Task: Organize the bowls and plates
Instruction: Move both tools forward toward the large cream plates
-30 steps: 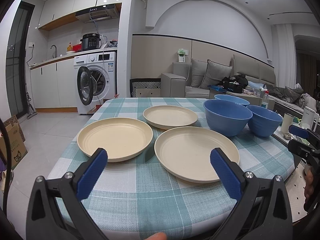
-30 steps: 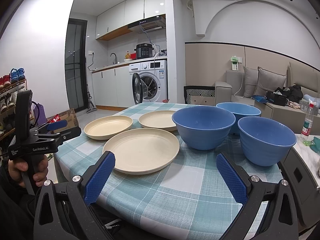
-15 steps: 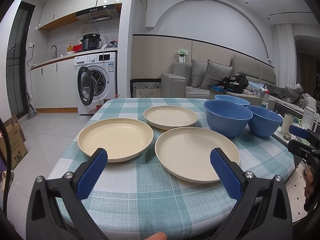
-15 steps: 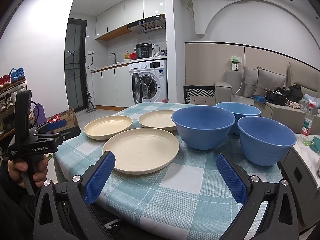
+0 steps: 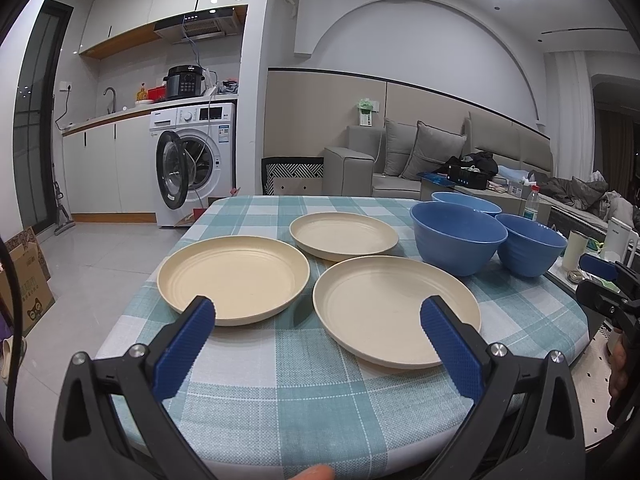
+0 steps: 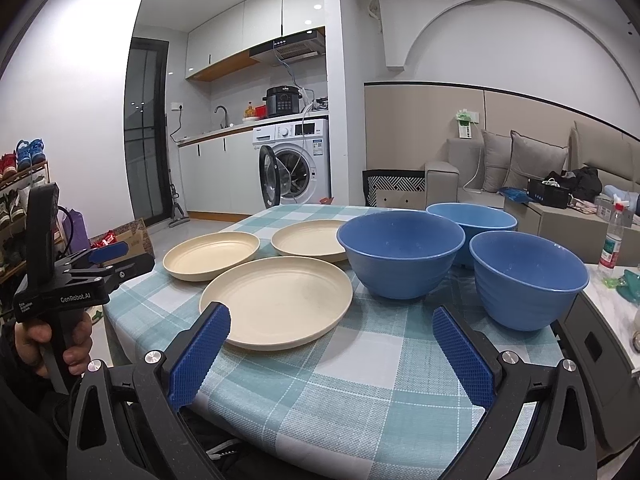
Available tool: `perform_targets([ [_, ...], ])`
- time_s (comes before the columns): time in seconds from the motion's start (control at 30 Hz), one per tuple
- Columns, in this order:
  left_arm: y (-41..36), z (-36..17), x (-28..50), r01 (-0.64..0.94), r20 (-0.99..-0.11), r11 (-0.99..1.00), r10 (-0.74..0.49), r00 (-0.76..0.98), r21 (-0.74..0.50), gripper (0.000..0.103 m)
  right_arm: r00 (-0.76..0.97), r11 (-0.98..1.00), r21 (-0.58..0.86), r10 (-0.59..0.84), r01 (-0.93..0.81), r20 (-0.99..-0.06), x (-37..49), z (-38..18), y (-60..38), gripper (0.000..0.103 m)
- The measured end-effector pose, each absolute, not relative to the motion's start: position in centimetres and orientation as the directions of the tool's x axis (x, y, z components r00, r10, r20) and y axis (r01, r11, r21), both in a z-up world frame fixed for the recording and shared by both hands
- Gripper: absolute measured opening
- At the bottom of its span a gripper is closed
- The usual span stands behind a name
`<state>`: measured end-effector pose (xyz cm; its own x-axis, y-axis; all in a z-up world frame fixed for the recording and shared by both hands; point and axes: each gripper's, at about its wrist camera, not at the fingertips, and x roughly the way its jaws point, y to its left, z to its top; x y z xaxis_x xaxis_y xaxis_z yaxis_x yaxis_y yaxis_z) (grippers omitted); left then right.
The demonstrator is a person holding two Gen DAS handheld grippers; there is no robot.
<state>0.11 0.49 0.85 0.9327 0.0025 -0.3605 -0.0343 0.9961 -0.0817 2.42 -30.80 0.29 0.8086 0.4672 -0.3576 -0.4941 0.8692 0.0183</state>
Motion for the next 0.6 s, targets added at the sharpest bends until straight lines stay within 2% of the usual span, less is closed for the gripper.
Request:
perform_targets([
  [0.6, 1.2, 1.5, 0.9, -0.036, -0.354, 0.998, 0.013, 0.935, -0.06, 0.103, 0.809, 0.869, 0.012, 0.466, -0.495, -0.359, 4.1, 1.8, -30.1, 0.103],
])
